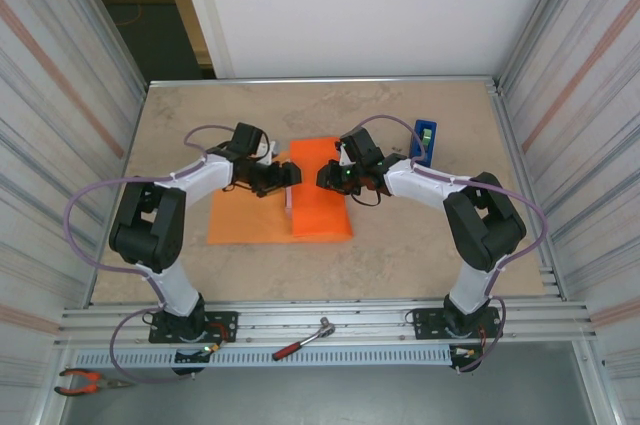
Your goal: Wrap the gift box in paper
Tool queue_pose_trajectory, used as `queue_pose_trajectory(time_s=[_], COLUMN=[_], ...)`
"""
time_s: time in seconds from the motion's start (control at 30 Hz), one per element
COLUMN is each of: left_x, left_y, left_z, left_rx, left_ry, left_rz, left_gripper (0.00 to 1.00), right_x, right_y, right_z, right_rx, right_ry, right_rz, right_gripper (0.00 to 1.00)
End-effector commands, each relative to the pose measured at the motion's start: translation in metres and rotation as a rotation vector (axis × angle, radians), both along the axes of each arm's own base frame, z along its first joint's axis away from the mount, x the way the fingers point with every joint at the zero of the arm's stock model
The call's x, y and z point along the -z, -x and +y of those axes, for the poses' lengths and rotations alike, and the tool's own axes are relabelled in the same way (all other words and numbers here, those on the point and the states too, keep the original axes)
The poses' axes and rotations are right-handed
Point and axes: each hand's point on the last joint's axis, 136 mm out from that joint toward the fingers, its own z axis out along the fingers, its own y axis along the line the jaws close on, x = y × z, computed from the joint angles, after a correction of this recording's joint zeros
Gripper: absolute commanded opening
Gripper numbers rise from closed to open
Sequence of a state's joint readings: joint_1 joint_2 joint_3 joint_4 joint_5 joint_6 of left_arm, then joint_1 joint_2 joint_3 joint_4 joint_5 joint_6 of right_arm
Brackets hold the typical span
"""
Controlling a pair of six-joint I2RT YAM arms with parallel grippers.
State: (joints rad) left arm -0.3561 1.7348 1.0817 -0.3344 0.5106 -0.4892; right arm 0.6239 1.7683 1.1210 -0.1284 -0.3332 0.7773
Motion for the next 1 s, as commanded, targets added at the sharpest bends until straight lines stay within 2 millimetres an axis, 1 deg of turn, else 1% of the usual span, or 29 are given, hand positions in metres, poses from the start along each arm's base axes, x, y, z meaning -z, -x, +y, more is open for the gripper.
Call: queue_pose_trajectory(time_s=[0.0,0.1,0.17,0.23,0.33,0.43,0.53,0.6,0.73,0.97], left_x=[0.002,0.006,0.010,0.013,0.017,0.018,0.020,0.021,0.023,0.022], left_y=[0.004,0.005,0.007,0.008,0.010,0.011,0.012,0.012,0.014,0.015], left_z=[0.001,-0.001,-0.001,-0.001,0.000,0.001,0.002,0.002,0.002,0.001], left_rx=[0.021,0.029,0.031,0.029,0.027,0.024,0.022,0.019,0.013,0.012], left_ry=[-0.019,-0.026,-0.033,-0.038,-0.046,-0.049,-0.052,-0.051,-0.049,-0.043], left_rz=[-0.022,-0.020,-0.013,-0.010,-0.001,0.003,0.008,0.014,0.026,0.029], left_gripper=[0.73,0.71,0.67,0.60,0.50,0.45,0.44,0.44,0.43,0.43], right_x=[0.024,0.023,0.021,0.016,-0.005,-0.030,-0.044,-0.045,-0.040,-0.024], right_y=[0.011,0.011,0.010,0.008,0.001,-0.009,-0.021,-0.028,-0.040,-0.046], right_z=[-0.013,-0.012,-0.011,-0.008,-0.006,-0.008,-0.014,-0.019,-0.019,-0.003], right_rx=[0.027,0.028,0.025,0.017,-0.001,-0.008,0.000,0.007,-0.011,-0.057], right_ry=[0.068,0.064,0.057,0.046,0.027,0.007,-0.003,-0.004,0.003,0.046], right_rz=[0.056,0.056,0.056,0.051,0.014,-0.034,-0.055,-0.055,-0.035,0.001], right_gripper=[0.26,0.26,0.26,0.26,0.26,0.27,0.26,0.21,0.00,0.00])
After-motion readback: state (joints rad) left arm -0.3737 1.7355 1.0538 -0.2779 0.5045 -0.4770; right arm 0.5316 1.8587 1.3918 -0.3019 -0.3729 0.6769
